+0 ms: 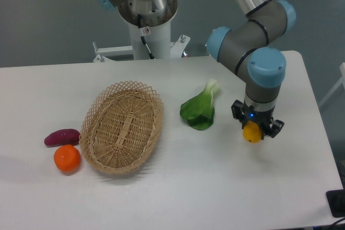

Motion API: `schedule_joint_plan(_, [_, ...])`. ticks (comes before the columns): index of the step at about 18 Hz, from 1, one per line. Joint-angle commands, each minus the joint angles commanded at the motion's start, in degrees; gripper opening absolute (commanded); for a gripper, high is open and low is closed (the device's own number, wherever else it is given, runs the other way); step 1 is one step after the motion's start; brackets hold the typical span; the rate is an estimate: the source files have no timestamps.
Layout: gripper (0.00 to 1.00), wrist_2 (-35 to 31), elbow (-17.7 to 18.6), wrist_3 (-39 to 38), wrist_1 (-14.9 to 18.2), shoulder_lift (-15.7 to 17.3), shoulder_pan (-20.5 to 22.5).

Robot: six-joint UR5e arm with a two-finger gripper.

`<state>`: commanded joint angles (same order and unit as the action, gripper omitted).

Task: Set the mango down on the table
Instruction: 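Lower the held yellow mango onto the table beside the bok choy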

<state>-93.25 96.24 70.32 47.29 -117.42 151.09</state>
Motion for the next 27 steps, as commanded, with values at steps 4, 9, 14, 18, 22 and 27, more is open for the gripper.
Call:
schedule_joint_plan(4, [0.33,-1.84,-0.7,-5.88,-0.71,-1.76,-2.72])
schedule_joint_plan(9, [0.34,-2.81,-1.14,-11.61,-1.33,-3.17,-4.92])
schedule_joint_plan(14, [0.41,-2.02,-2.89,-15.64,-1.24,-4.66,-6.41])
schedule_joint_plan(18, [0.55,-2.02,-5.09,-18.63,-1.24,-6.6,-7.47])
schedule_joint_plan(22, [0.86,-1.93,-6.06,-19.43,-1.24,-7.04,-7.56])
schedule_joint_plan(27, [1.0,-1.76,-7.99,-22.86,-1.15,-6.86,-7.47])
